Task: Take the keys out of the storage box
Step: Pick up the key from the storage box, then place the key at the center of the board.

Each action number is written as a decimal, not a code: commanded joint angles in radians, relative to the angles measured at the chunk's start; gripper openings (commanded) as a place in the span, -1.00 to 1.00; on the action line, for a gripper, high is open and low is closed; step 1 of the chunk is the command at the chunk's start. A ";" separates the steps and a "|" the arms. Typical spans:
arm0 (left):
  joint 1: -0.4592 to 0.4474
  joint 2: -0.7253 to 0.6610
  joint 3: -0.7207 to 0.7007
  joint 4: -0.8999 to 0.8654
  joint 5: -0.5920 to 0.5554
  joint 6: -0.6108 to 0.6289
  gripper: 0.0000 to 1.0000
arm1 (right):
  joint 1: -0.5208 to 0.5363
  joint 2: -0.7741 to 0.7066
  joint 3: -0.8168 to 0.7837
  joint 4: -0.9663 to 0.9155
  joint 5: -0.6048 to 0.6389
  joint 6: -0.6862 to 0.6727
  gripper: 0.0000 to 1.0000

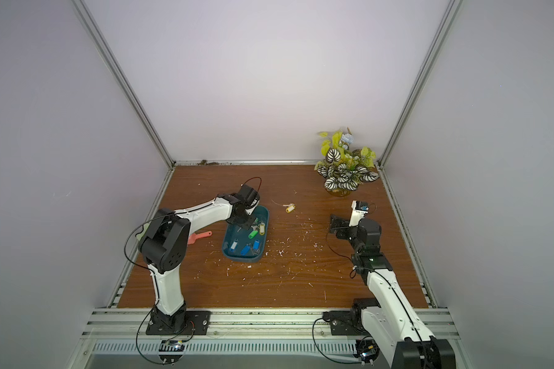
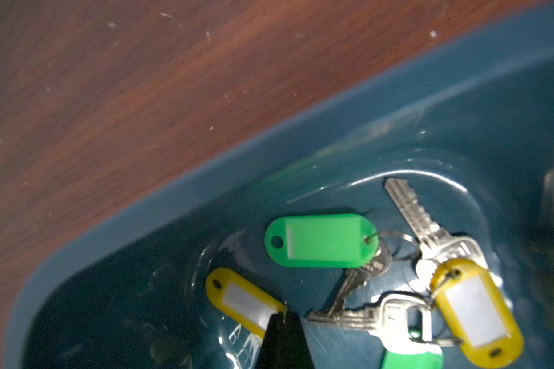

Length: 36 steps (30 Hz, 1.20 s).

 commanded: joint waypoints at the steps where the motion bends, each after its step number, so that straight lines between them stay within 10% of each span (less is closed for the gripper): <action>1: 0.010 -0.092 -0.020 -0.025 -0.017 -0.013 -1.00 | 0.001 -0.006 0.002 0.029 0.018 0.002 0.96; 14: -0.100 -0.332 0.077 -0.026 -0.011 -0.062 -1.00 | 0.001 0.000 0.013 0.039 0.011 0.009 0.96; 36: -0.245 -0.007 0.250 -0.025 0.166 -0.127 -1.00 | 0.002 -0.007 0.040 0.005 0.024 0.003 0.97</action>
